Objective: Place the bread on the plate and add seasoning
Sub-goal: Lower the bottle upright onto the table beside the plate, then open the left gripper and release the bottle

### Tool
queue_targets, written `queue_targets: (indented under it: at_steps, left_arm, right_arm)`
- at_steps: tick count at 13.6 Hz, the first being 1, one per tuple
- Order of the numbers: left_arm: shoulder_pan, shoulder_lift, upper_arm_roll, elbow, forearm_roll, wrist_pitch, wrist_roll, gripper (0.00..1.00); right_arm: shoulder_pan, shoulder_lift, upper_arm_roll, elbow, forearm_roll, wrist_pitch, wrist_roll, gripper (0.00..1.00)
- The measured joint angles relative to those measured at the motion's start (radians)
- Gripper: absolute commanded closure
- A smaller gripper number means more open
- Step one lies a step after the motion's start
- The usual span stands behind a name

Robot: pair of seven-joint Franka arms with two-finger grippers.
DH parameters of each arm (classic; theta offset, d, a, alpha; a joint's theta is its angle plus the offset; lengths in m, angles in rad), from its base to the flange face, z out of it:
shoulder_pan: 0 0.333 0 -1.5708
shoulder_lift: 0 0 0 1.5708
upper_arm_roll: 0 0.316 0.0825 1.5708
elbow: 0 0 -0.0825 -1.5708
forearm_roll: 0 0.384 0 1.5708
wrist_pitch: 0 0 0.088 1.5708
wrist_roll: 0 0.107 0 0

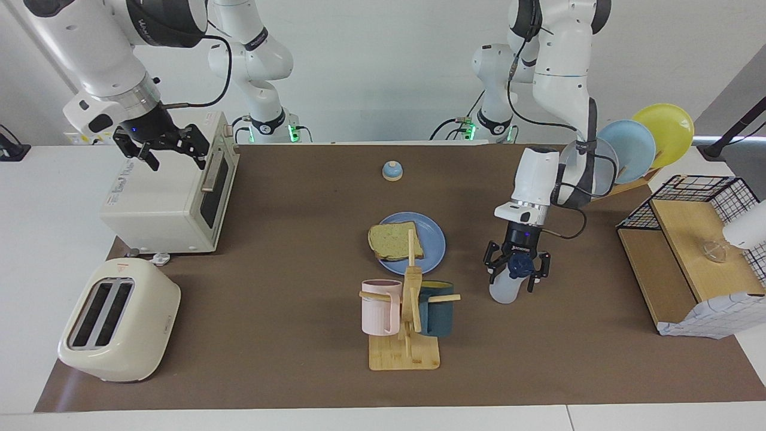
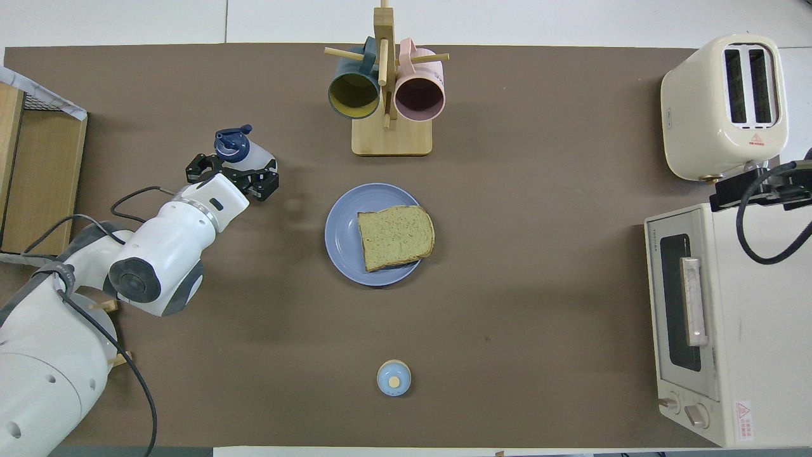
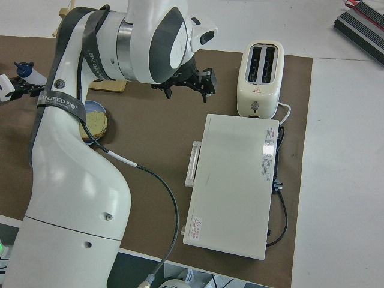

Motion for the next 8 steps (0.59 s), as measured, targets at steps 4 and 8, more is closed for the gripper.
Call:
queue_targets:
  at_steps: [4, 8]
  left_arm:
    - [0.000, -0.013, 0.000, -0.015, 0.000, 0.002, -0.001, 0.00]
    - [0.004, -0.078, 0.000, -0.072, 0.000, 0.004, -0.001, 0.00]
  right_arm:
    - [0.000, 0.000, 0.000, 0.000, 0.000, 0.000, 0.000, 0.00]
    - [0.000, 0.000, 0.000, 0.000, 0.000, 0.000, 0.000, 0.00]
